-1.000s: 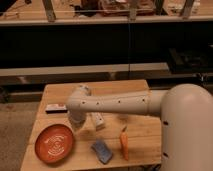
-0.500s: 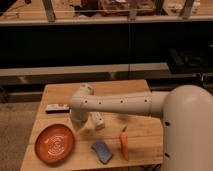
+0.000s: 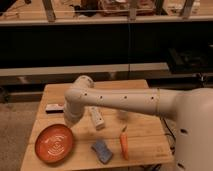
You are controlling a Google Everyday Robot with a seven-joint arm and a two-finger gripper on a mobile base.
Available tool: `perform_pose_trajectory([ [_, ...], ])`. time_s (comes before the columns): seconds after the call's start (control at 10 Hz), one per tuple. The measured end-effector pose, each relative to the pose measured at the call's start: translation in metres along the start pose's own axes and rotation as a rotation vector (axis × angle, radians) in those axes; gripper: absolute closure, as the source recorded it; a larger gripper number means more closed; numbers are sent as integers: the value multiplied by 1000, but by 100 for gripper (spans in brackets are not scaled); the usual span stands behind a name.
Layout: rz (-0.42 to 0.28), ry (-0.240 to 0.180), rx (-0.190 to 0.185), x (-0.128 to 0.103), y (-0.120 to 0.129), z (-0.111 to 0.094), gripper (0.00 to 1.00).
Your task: Push the ceramic bowl across the table
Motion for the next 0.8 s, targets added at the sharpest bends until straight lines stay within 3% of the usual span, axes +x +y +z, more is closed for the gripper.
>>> perform_pose_trajectory([
  [0.3, -8, -24, -59, -16, -8, 8, 100],
  [0.5, -4, -40, -129, -21, -8, 45, 100],
  [0.8, -13, -51, -198, -28, -7, 91, 100],
])
